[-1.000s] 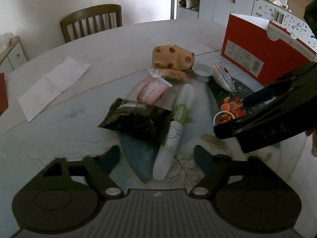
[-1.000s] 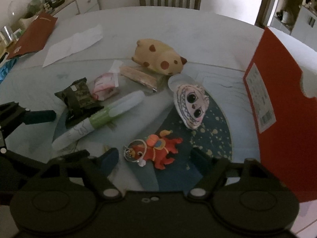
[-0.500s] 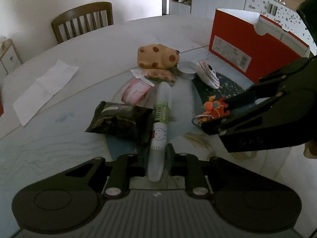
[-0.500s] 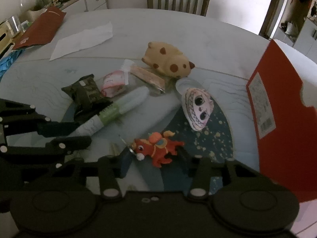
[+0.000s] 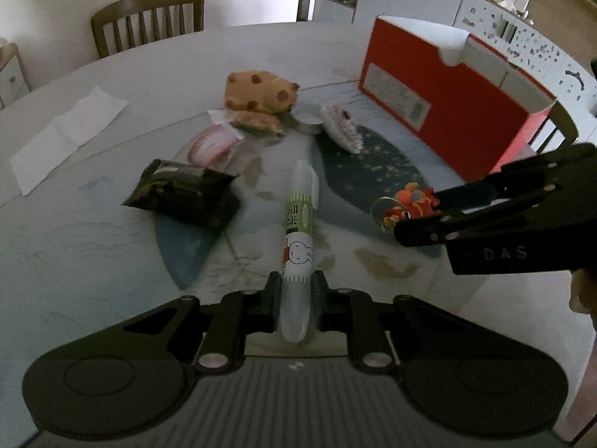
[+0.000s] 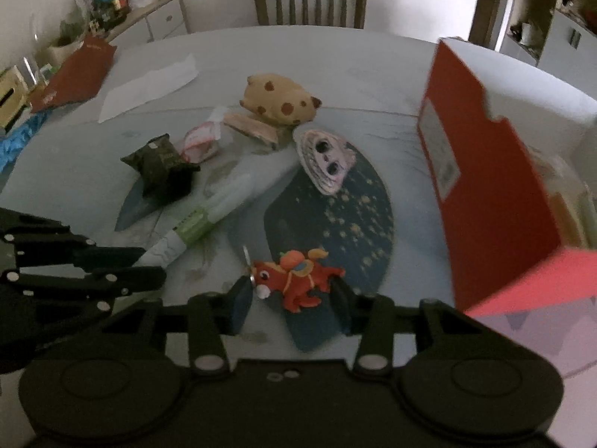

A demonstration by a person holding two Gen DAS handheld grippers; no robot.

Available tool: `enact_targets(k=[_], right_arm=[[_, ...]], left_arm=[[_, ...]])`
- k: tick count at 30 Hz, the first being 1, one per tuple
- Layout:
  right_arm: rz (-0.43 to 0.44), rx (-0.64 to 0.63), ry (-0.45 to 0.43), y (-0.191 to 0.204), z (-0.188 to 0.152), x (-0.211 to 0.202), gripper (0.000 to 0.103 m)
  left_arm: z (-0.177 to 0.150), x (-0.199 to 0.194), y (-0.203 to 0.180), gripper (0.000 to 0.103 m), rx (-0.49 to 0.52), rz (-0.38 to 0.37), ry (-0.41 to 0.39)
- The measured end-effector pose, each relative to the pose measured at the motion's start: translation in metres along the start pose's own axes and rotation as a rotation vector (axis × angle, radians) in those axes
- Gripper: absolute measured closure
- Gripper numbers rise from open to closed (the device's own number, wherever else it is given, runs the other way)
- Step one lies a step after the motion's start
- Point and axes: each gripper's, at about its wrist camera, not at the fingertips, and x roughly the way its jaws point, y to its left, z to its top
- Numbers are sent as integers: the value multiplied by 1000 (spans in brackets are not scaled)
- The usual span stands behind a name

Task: Organize objects
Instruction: 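Carry the red keychain and white-green tube with both tools into the red box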

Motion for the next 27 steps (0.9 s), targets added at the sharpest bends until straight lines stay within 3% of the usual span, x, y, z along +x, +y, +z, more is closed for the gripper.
enact_targets(k=[16,27], right_arm=[[40,45,-107,-53,-8,-86,59],[34,33,-185,-106,6,-129,59]], left_arm=[[17,-39,-58,88,-8,-38,-90],[45,-45,-98,88,12,14,-138]])
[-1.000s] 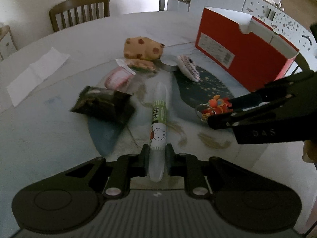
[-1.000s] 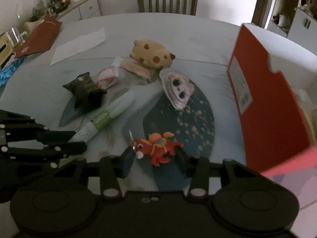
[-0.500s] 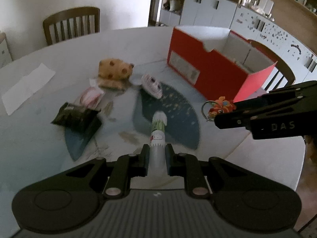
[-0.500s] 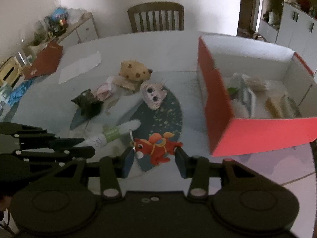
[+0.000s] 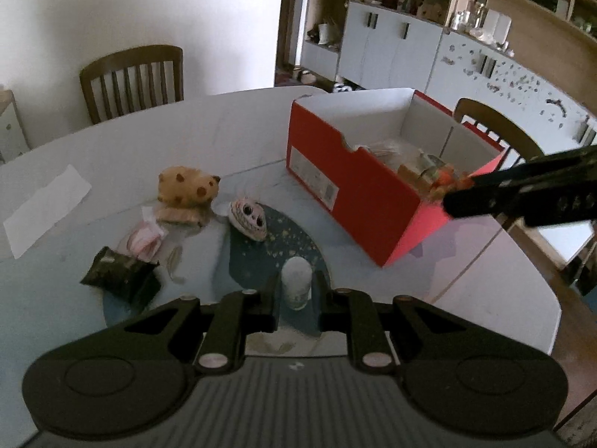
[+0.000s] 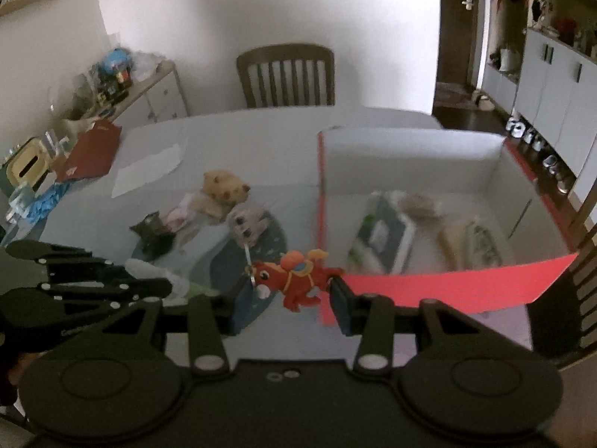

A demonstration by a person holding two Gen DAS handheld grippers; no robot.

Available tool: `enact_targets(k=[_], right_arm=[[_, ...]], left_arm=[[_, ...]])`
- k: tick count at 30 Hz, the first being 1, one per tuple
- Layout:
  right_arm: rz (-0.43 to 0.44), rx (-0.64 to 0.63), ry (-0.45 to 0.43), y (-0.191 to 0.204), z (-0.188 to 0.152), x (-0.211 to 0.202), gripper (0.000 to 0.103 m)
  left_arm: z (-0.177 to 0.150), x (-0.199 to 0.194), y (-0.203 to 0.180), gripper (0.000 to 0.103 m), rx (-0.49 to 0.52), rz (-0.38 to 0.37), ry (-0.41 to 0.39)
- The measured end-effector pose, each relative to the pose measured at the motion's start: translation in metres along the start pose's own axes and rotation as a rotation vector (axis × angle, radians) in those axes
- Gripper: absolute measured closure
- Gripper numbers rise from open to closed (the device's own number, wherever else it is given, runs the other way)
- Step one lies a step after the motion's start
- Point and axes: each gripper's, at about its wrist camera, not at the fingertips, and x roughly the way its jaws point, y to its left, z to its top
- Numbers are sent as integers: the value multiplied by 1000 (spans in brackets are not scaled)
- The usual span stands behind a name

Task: Organize objects
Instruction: 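Carry the red keychain and white-green tube with both tools into the red box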

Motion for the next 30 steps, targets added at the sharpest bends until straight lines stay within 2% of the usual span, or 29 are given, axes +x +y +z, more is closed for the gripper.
enact_targets(k=[8,20,25,30], right_arm=[[-31,4,-33,-47,10,-7,59],[-72,22,-22,-111,17,4,59],[-95,24,-18,-133,21,11,59],[-109,42,-2,-154,23,19,59]], left_arm=[[24,-1,-19,88,-30,12,-43],[90,-26,-65,88,1,-36,-188],[115,-11,-91,88,45,-70,-205],[132,26,-114,88,62,-108,-164]])
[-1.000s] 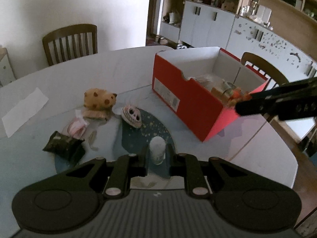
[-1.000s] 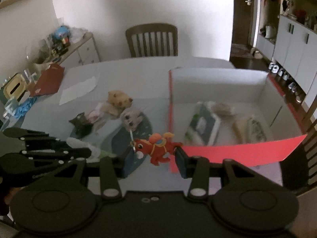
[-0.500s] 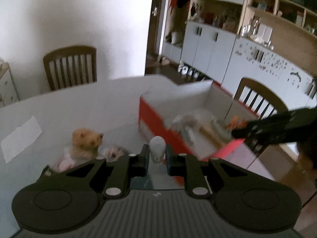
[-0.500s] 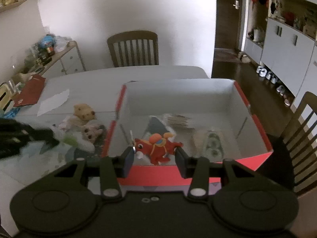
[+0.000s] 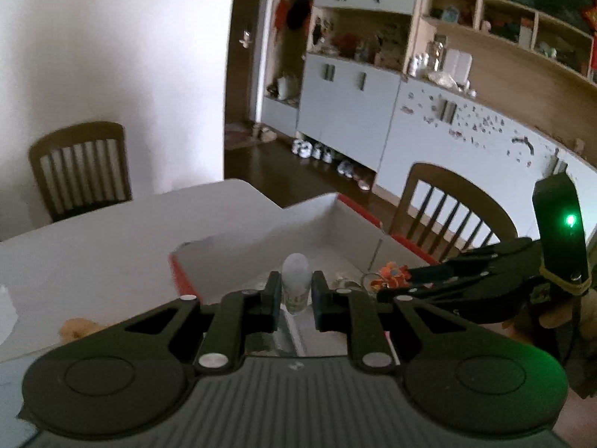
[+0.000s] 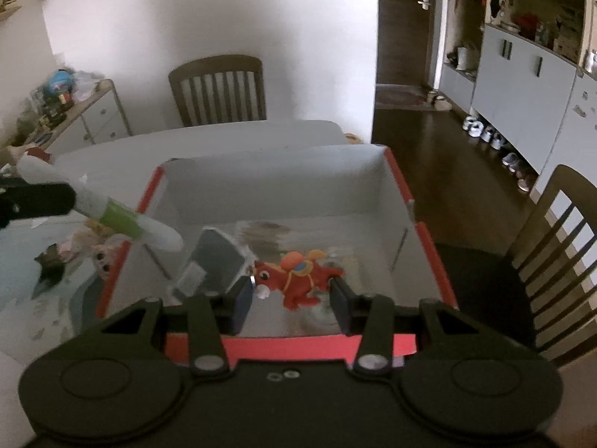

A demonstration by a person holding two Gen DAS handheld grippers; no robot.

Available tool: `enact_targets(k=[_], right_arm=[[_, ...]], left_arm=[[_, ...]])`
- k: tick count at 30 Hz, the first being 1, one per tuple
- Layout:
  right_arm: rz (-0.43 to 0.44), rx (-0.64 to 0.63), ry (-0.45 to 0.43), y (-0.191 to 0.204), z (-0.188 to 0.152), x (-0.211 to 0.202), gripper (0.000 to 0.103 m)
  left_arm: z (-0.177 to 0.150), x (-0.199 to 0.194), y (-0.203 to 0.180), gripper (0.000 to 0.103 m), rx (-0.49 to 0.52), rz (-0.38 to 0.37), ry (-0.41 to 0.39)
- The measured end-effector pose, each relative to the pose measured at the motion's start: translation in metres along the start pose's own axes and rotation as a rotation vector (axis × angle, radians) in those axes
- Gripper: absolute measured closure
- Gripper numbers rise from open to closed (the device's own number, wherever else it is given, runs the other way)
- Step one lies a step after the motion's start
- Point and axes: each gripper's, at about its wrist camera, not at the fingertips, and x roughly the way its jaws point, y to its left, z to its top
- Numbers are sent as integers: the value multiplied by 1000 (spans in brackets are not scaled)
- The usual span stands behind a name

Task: Organize objects
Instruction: 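Carry the red keychain and white-green tube with both tools into the red box, then open the right tool to drop the keychain while the left tool releases the tube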

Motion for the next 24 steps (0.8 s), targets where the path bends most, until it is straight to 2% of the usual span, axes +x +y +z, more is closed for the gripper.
enact_targets(k=[5,12,20,24], right_arm=[[-20,-6,11,-14,3,13,59],[-49,-32,37,-27,6,34,59],[-32,-38,79,-36,10,57,59],[-23,-50,94,-34,11,64,59]], left_arm=[[-6,45,-12,88,27,-8,68],[-13,90,-12,88,-41,-37,160],[-12,122,0,88,-116,-70,210],[-13,126,9,88,-146,-82,207]])
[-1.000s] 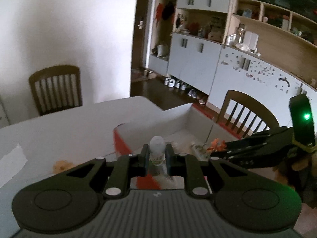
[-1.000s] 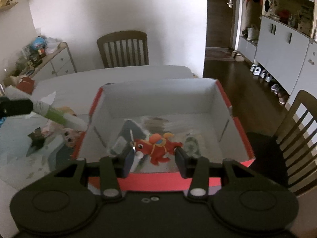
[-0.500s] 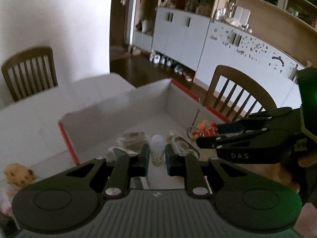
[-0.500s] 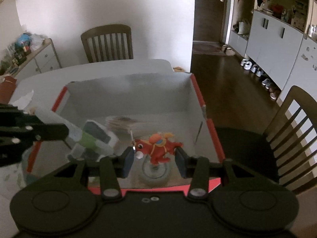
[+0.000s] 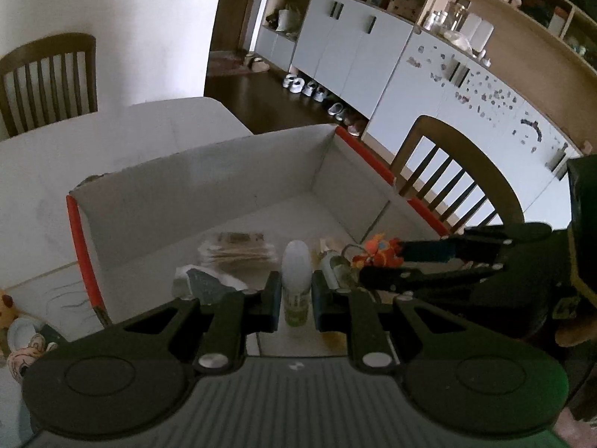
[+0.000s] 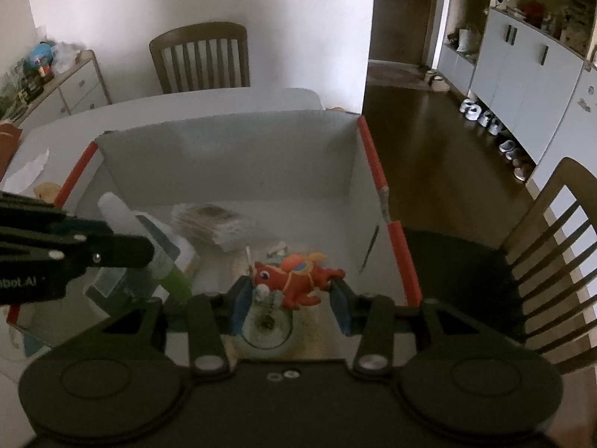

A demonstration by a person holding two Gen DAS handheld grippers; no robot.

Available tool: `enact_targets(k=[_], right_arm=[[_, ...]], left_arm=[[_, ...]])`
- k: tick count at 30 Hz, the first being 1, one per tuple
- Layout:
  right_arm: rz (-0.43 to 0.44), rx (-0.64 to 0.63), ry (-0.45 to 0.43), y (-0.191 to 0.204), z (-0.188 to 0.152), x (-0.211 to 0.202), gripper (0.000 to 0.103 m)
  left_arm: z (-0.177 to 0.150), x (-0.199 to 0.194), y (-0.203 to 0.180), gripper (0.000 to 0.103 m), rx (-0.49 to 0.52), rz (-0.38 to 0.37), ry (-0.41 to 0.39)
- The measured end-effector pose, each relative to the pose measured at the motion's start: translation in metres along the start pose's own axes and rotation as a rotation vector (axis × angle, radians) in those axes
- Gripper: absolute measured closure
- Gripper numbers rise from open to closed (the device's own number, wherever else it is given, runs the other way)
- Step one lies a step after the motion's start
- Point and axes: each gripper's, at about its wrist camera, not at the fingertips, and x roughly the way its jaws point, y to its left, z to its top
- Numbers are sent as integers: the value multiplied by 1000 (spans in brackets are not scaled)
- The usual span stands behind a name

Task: Organize objects
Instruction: 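Open the right tool to drop the keychain while the left tool releases the tube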

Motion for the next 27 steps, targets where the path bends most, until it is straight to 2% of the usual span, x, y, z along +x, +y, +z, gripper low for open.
enact_targets(k=[12,15,18,21,24,27], right_arm=[[-1,-40,49,9,0,20,58],[-1,-47,57,11,0,21,57],[1,-48,58,12,-1,20,57],[1,-43,55,12,-2,19,54],[3,-37,49,10,-2,17,46],[4,-25,43,9,-1,14,42]], left_arm=[[17,16,26,84,-67,53,34],[20,21,29,84,-62,86,40],[25,30,31,84,-51,125,83],[25,37,33,83,-44,120,118],[22,42,34,83,-43,118,148],[17,43,32,83,-34,109,153]])
